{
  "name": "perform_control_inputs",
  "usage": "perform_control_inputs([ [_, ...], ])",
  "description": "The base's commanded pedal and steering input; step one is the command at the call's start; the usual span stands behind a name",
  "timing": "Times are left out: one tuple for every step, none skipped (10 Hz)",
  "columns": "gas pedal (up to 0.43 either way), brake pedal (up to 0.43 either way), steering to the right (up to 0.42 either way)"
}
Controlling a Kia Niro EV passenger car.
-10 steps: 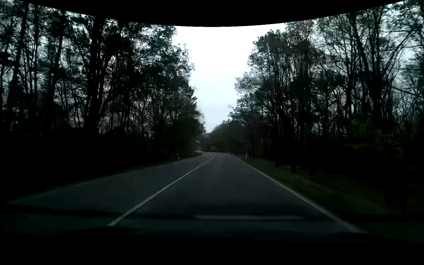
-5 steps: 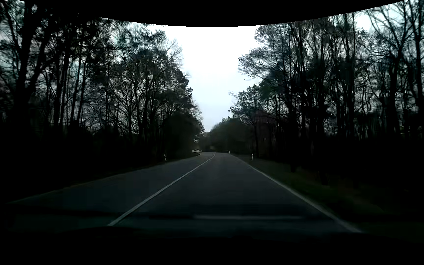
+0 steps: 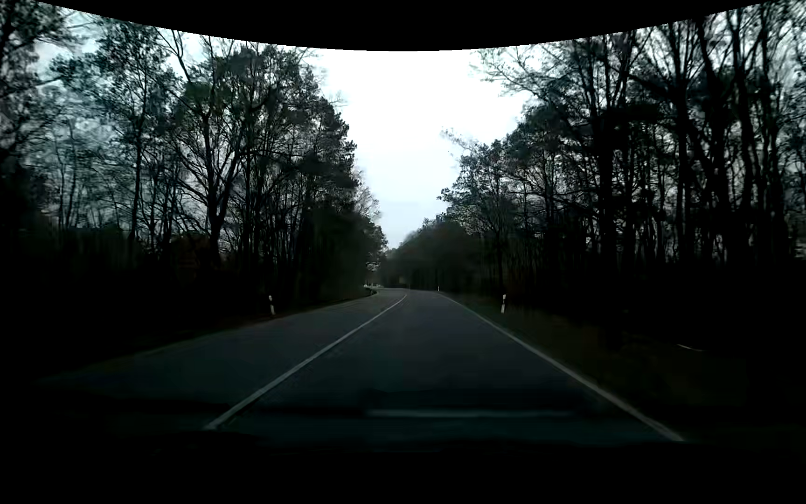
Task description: Follow the waypoints while adhering to traffic rules and regulations
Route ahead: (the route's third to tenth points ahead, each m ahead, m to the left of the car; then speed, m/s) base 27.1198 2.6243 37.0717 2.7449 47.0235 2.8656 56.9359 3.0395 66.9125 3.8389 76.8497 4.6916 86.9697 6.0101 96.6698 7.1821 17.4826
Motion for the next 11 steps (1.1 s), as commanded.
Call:
perform_control_inputs([
  [0.268,0.0,0.002],
  [0.26,0.0,0.003],
  [0.248,0.0,0.004],
  [0.248,0.0,0.004],
  [0.24,0.0,0.004],
  [0.22,0.0,0.004],
  [0.22,0.0,0.004],
  [0.22,0.0,0.004],
  [0.22,0.0,0.002],
  [0.209,0.0,0.001],
  [0.209,0.0,0.0],
])
